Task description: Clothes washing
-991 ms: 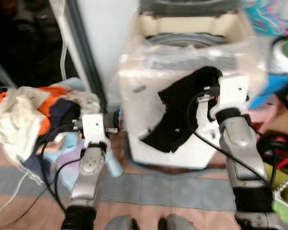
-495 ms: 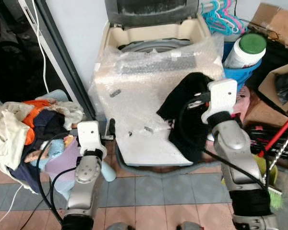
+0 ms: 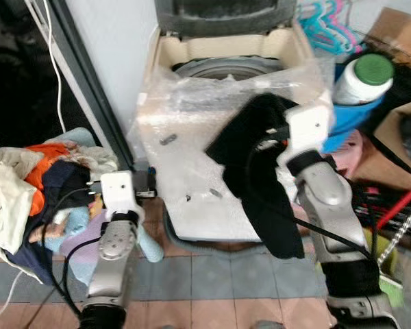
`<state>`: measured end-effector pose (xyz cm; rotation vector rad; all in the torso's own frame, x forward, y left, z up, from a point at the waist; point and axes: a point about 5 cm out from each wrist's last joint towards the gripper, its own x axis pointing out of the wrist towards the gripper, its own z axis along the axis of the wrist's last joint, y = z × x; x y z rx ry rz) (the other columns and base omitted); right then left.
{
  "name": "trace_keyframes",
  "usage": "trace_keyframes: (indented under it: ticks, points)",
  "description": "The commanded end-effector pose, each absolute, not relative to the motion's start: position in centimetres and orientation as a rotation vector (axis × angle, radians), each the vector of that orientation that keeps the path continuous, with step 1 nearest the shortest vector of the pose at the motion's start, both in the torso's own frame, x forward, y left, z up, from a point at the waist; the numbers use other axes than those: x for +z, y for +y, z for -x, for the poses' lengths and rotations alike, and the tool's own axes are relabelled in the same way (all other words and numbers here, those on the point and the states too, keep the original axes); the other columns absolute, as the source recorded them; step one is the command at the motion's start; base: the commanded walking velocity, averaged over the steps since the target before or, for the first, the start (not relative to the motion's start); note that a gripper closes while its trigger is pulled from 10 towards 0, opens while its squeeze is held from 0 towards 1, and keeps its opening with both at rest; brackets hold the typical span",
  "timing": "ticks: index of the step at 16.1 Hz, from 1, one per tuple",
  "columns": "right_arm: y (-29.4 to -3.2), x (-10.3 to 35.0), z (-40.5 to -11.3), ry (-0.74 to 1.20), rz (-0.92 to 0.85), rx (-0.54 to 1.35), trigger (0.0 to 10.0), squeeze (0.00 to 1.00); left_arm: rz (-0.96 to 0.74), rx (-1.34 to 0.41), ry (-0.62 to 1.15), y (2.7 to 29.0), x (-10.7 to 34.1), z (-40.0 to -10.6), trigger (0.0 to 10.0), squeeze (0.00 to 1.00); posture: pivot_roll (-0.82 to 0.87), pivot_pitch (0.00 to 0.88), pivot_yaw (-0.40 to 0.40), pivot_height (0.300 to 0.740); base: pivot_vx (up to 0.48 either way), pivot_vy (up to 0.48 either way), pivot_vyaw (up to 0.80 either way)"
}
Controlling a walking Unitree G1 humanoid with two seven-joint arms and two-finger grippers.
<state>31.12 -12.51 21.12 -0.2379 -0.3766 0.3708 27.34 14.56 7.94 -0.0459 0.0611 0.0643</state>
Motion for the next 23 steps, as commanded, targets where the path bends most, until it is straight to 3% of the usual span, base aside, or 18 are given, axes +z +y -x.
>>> trace_keyframes:
  ticks: [1,4,7,8,10,12,14,15,18,23]
  points:
    - [-12.9,22.1,-31.3,-0.416,0.242,0.386,10.0,0.00,0.048,0.055,0.050,14.3,8.2,-27.4,10.0,0.00,-0.09,0.000,0.130,0.740,0.435,0.000,0.50]
    - [-12.7,23.8,-32.7,-0.449,0.263,0.409,10.0,0.00,0.045,0.046,0.041,14.1,8.3,-27.5,10.0,0.00,-0.09,0.000,0.126,0.740,0.445,0.000,0.00]
    - [-13.3,28.6,-35.5,-0.549,0.343,0.393,10.0,0.00,0.057,0.033,0.041,13.5,8.4,-27.8,10.0,0.00,-0.11,0.000,0.134,0.740,0.453,0.000,0.00]
    - [-14.2,33.7,-37.0,-0.657,0.399,0.335,10.0,0.00,0.062,0.027,0.046,13.2,8.3,-28.0,10.0,0.00,-0.11,0.000,0.134,0.740,0.000,0.000,0.00]
    - [-16.0,41.2,-36.9,-0.832,0.336,0.191,10.0,0.00,0.065,0.022,0.042,12.9,8.4,-28.1,10.0,0.00,-0.11,0.000,0.123,0.740,0.000,0.000,0.00]
    - [-17.3,44.7,-35.9,-0.961,0.345,0.098,10.0,0.00,0.075,0.045,0.037,12.9,8.4,-28.1,10.0,0.00,-0.11,0.000,0.104,0.740,0.000,0.000,0.00]
    - [-17.2,39.3,-37.6,-0.816,0.363,0.132,10.0,0.00,0.080,0.054,0.043,12.8,8.2,-27.9,10.0,0.00,-0.11,0.000,0.103,0.740,0.000,0.000,0.00]
    - [-15.9,32.1,-38.8,-0.610,0.371,0.241,10.0,0.00,0.075,0.052,0.042,12.8,8.3,-28.0,10.0,0.00,-0.10,0.000,0.105,0.740,0.000,0.000,0.00]
    - [-14.3,22.7,-37.4,-0.313,0.390,0.386,10.0,0.00,0.072,0.040,0.048,12.6,8.2,-28.0,10.0,0.00,-0.12,0.000,0.111,0.740,0.000,0.000,0.00]
    - [-14.8,19.5,-35.7,-0.175,0.382,0.401,10.0,0.00,0.075,0.034,0.056,12.2,8.1,-28.3,10.0,0.00,-0.12,0.000,0.114,0.740,0.000,0.000,0.00]
